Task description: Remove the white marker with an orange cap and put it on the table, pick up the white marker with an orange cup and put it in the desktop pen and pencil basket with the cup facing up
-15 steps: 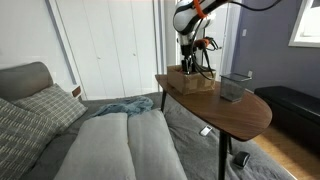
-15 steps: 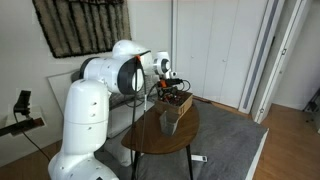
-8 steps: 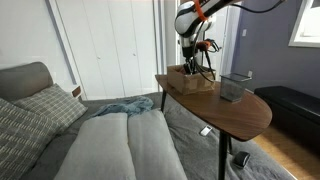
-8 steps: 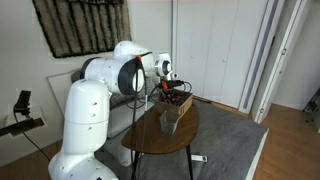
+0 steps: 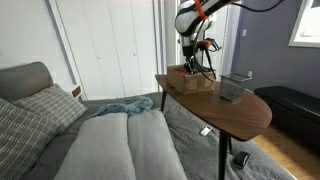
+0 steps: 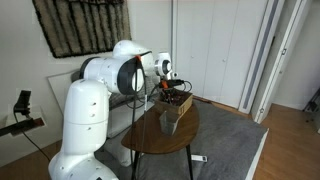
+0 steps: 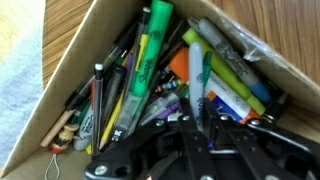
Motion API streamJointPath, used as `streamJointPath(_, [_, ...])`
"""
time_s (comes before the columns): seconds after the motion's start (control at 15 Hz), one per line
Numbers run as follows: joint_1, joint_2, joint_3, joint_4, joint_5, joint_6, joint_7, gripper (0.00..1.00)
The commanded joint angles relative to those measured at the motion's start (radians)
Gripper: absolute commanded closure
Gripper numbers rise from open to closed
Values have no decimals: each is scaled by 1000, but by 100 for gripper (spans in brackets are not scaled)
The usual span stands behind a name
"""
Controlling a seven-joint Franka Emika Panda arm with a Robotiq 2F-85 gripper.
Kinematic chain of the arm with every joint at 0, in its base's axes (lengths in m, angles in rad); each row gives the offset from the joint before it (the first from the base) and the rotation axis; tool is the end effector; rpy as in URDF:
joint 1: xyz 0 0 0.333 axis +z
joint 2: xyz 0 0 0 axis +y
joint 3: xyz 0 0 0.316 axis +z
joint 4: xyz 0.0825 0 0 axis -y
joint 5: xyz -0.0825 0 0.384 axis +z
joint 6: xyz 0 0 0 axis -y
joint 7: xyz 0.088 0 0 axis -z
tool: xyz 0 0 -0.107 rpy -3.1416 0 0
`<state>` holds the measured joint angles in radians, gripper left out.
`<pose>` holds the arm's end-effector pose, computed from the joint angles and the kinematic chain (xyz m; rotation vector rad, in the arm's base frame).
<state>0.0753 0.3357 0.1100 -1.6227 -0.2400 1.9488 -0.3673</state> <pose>0.6492 0.0978 0.4300 2.8079 0.9247 -0.0349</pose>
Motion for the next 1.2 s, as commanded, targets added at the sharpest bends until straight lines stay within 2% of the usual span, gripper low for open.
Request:
streamJointPath(0.0, [11, -101, 3, -82, -13, 55, -3, 96])
streamJointPath(0.4, [20, -244, 3, -188, -21, 125, 15, 96])
streamJointPath(0.87, [3, -292, -16, -259, -4, 189, 9, 96])
streamJointPath(1.13, [4, -374, -10, -366, 64, 217, -18, 96])
